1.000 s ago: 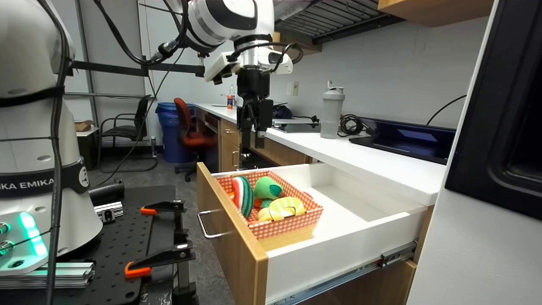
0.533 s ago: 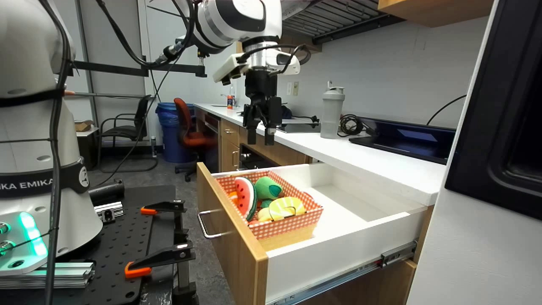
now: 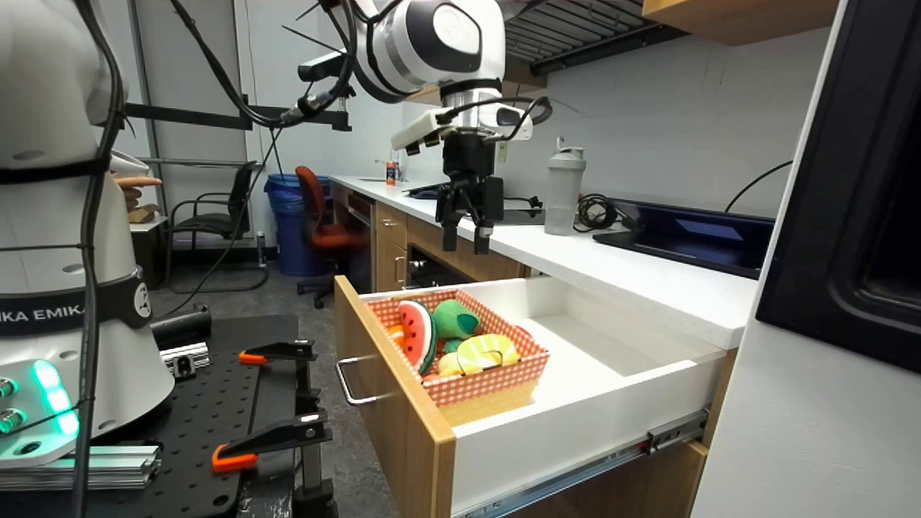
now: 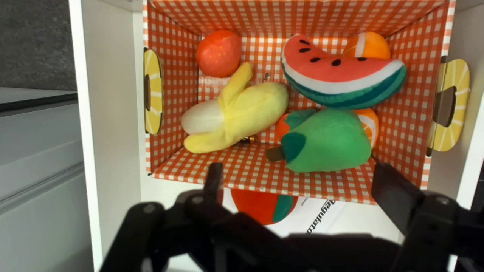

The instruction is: Pick up the two plush toys from the drawer, put them in the toy basket and close the top drawer.

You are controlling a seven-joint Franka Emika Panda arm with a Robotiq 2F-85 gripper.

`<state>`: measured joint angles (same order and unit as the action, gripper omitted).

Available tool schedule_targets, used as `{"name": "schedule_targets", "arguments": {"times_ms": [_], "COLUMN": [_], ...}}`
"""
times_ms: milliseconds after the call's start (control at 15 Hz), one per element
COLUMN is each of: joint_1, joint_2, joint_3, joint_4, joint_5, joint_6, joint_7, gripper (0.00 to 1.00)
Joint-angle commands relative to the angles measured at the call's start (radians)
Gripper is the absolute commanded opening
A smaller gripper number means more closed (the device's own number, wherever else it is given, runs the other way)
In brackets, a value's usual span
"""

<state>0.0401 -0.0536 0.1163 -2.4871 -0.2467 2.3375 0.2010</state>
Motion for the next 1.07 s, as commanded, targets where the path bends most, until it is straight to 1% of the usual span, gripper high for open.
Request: {"name": "schedule_targets", "arguments": {"times_ms": [0, 267, 533, 1000], "joint_1": [0.013, 0.034, 0.061, 0.114], "joint_2": [0.117, 0.222, 0.324, 0.405], "joint_3": [-0.009, -0.018, -0.042, -0.093], "joint_4": [0.096, 0.184, 0.286, 0.379], "joint_5": [-0.018, -0.048, -0.06, -0.06], "joint_6": [0.006, 0.004, -0.001, -0.023], "joint_7": [0.04, 0.094, 0.133, 0.18], "gripper": [1.0, 1.0, 1.0, 0.99]}}
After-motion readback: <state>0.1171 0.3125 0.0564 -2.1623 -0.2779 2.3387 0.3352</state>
